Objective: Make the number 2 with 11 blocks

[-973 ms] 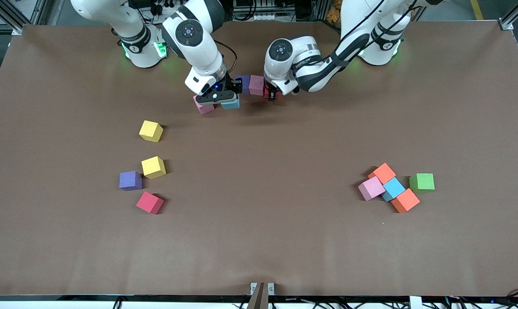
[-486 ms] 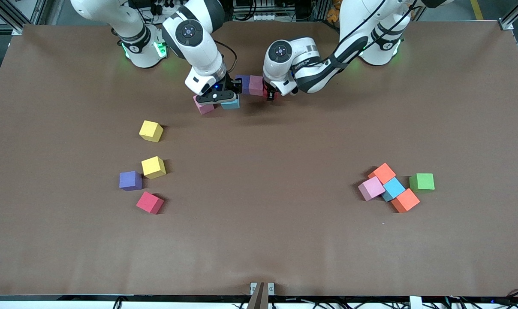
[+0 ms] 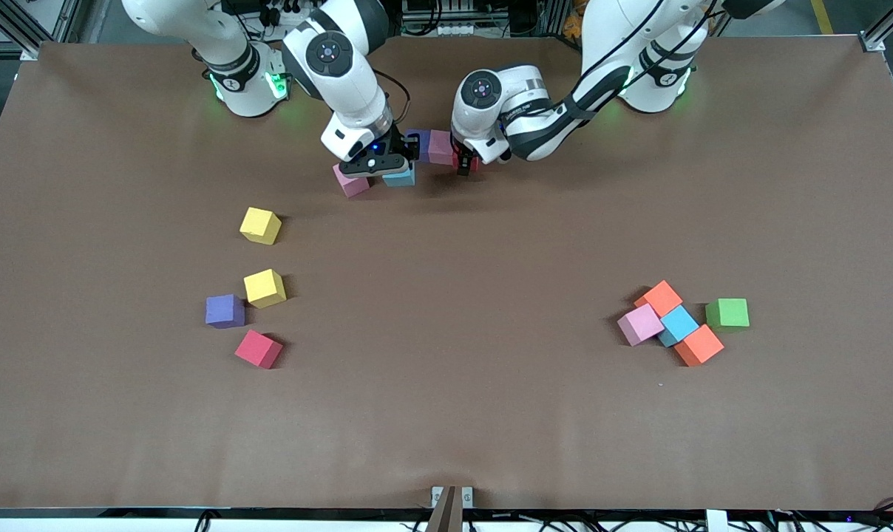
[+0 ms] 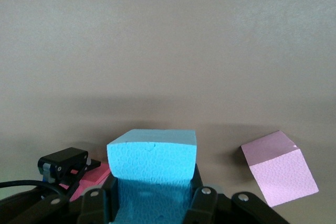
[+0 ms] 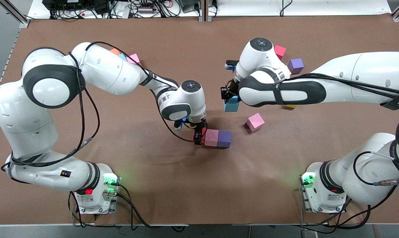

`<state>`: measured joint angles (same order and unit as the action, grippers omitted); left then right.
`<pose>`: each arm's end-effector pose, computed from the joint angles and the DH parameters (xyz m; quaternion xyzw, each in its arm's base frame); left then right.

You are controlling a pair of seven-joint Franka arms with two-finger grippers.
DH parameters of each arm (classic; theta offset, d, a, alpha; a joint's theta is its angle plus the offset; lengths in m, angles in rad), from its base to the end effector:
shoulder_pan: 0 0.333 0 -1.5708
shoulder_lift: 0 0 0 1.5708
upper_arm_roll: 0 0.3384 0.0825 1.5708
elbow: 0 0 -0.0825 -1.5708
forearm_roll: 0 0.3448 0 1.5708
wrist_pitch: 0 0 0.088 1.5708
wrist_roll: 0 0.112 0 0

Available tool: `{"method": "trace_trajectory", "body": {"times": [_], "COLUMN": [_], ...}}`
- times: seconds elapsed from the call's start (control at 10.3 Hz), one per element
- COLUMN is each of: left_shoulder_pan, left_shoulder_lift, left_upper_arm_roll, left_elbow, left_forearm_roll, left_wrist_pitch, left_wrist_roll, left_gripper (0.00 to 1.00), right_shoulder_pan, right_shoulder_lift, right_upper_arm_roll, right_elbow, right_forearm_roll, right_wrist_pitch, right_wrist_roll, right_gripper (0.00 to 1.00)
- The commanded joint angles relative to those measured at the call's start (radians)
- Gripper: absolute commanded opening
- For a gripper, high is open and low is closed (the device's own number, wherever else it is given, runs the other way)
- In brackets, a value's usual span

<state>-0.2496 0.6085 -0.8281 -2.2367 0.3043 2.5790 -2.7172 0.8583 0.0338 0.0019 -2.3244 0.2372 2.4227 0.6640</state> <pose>0.2463 -0.4647 0.2254 -0.7391 -0.6586 0.1297 0.0565 0.3188 0.3732 0.3764 -0.9962 -0.0111 0.0326 0.0805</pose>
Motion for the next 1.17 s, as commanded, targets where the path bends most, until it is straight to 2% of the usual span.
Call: {"method": "trace_trajectory", "body": {"times": [0.0,0.49,1.07], "left_shoulder_pan": [-0.008,0.006,0.066], "left_shoulder_lift": [0.004,-0.016,-0.068], "left_upper_arm_roll": [0.006,0.000,-0.059], "left_elbow": [0.011,0.005,0.009], "left_forearm_roll": [0.032,0.035,0.033], "left_wrist_pitch": [0.006,-0.028,-0.118], "left_wrist_roll": [-0.052,-0.006,0.020], "left_gripper": [1.00,1.00,1.00], "right_shoulder_pan": [0.019,0.039,0.044], "right_shoulder_lift": [-0.011,0.021,0.047], "right_upper_arm_roll": [-0.005,-0.005,-0.005], "right_elbow": [-0.021,-0.016,-0.013], "right_forearm_roll": [0.014,0.014,0.013], "right_wrist_pitch": [0.025,0.079,0.107], "right_wrist_roll": [0.034,0.077,0.103], "right_gripper": [0.00,0.00,0.00]}}
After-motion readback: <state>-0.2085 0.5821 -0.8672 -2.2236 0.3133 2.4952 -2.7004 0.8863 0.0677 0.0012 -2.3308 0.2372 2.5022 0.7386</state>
